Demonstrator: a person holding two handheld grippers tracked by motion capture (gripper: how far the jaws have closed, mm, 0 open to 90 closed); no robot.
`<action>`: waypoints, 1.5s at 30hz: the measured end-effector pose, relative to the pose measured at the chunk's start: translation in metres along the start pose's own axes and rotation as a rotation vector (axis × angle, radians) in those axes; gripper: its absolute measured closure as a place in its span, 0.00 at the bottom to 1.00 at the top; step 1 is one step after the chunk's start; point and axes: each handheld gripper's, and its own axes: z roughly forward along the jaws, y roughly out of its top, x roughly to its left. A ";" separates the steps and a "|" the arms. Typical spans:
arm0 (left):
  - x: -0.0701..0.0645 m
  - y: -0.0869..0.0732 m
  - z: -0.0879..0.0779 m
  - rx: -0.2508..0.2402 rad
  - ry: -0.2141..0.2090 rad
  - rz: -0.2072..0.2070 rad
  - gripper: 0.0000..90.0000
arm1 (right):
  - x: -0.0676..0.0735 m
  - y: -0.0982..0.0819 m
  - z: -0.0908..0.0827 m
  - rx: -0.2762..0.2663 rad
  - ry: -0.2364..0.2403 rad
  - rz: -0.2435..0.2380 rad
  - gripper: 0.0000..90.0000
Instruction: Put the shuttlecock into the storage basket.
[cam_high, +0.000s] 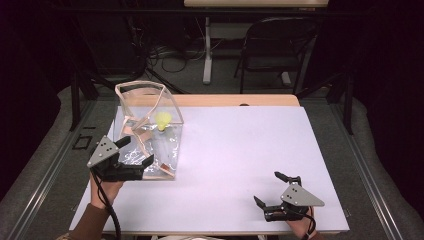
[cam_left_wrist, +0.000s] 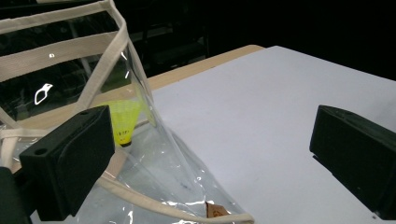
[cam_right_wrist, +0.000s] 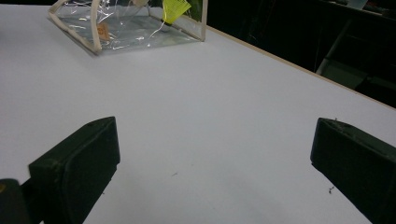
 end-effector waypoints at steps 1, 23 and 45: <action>-0.001 -0.003 0.000 -0.002 -0.010 0.003 0.00 | 0.000 0.000 0.000 0.000 0.000 0.000 0.01; -0.008 -0.067 0.010 -0.006 -0.121 0.005 0.00 | 0.000 0.000 0.000 0.008 0.002 -0.004 0.01; -0.018 -0.096 0.015 -0.037 -0.204 0.061 0.00 | 0.000 -0.001 0.002 0.011 0.006 -0.009 0.01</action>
